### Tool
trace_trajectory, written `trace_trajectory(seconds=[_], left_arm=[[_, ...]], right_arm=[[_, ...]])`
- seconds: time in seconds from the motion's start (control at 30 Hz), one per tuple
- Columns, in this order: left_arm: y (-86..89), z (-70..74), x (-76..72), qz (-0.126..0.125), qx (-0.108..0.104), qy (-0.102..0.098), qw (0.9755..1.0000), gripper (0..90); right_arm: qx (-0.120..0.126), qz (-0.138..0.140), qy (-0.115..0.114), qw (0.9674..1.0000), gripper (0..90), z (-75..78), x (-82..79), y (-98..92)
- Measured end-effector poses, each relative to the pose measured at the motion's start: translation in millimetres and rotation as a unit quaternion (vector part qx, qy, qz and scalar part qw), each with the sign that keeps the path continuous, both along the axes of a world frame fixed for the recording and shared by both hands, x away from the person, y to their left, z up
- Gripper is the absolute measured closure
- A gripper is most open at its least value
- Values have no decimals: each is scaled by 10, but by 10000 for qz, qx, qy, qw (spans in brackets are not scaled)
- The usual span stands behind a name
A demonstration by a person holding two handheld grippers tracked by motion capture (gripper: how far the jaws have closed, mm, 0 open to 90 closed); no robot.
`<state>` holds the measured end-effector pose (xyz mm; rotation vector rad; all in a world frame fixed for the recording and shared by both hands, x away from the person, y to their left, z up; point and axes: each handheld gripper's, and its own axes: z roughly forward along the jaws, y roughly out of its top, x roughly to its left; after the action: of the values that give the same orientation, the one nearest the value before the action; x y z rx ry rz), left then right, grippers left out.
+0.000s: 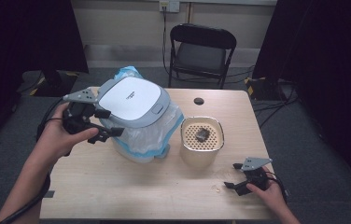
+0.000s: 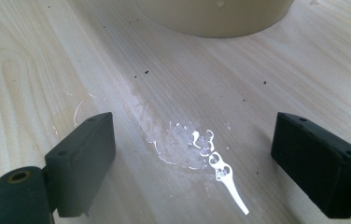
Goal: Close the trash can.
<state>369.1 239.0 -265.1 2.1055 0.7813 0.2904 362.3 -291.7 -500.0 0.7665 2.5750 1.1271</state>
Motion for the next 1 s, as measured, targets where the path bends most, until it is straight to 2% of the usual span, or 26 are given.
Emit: trace_trajectory(seconds=[0.2, 0.53, 0.83, 1.0], left_arm=[[98, -323, -126, 16, -72, 97, 9999, 178], [132, -891, -201, -36, -146, 273, 9995, 177], [87, -1446, -273, -45, -194, 317, 9993, 174], [9, -1733, -335, -161, -117, 313, 9993, 173]], right_arm=[[-5, 7, 8, 10000, 134, 1, -1, -1], [-5, 7, 6, 10000, 134, 1, -2, -1], [-6, 7, 6, 10000, 133, 1, -1, -1], [-5, 7, 7, 10000, 134, 1, -1, -1]])
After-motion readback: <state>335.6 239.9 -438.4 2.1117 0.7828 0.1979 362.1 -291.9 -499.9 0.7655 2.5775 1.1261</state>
